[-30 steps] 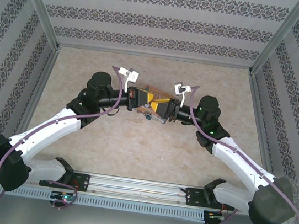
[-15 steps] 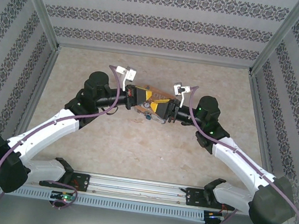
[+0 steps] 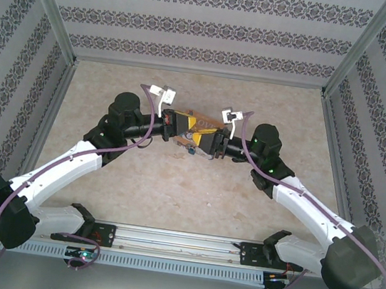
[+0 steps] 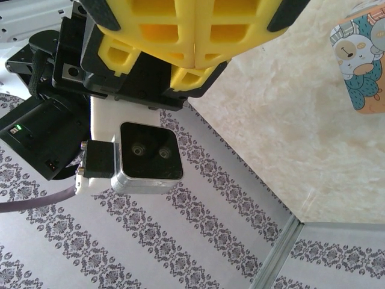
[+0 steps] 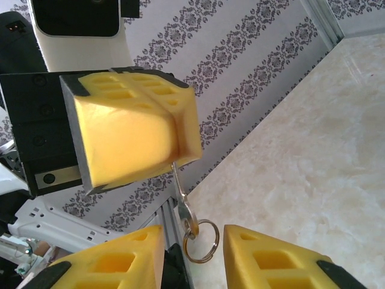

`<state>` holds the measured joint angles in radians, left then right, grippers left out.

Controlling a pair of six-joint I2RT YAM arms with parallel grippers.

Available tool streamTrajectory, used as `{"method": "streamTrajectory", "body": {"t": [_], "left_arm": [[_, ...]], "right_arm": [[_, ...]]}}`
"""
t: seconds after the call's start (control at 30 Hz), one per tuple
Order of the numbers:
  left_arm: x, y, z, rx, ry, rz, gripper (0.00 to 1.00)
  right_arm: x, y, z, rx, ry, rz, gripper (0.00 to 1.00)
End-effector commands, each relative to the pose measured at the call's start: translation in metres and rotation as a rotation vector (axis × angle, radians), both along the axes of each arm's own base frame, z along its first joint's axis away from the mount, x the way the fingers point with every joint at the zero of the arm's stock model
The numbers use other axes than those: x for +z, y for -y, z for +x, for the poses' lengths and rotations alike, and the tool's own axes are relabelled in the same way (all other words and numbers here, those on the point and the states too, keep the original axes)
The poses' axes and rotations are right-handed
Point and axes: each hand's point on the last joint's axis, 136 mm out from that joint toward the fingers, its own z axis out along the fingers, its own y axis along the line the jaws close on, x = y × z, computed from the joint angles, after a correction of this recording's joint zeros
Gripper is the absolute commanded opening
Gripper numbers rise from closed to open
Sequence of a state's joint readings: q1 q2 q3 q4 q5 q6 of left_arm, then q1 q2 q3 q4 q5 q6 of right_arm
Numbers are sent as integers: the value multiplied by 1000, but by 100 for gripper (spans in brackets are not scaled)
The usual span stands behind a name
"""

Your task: Unlock the padlock with the key

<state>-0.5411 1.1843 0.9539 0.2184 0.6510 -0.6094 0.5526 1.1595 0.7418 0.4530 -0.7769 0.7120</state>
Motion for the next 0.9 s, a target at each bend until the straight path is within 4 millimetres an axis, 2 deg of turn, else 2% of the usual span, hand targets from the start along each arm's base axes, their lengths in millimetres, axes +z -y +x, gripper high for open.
{"method": "streamTrajectory", "body": {"t": [0.0, 0.1, 0.3, 0.43, 0.67, 0.87], "left_arm": [[14, -6, -1, 11, 45, -34, 0], [14, -7, -1, 13, 48, -34, 0], [14, -8, -1, 21, 48, -35, 0], [15, -12, 0, 34, 52, -36, 0], [13, -19, 1, 58, 49, -37, 0], [12, -31, 3, 108, 54, -34, 26]], "right_arm": [[18, -4, 0, 13, 51, 24, 29], [17, -4, 0, 8, 51, 23, 25], [17, -3, 1, 0, 54, 20, 10], [16, 1, 1, -15, 60, 15, 3], [9, 8, 3, -41, 67, -27, 0], [-11, 9, 6, -41, 54, -128, 0]]}}
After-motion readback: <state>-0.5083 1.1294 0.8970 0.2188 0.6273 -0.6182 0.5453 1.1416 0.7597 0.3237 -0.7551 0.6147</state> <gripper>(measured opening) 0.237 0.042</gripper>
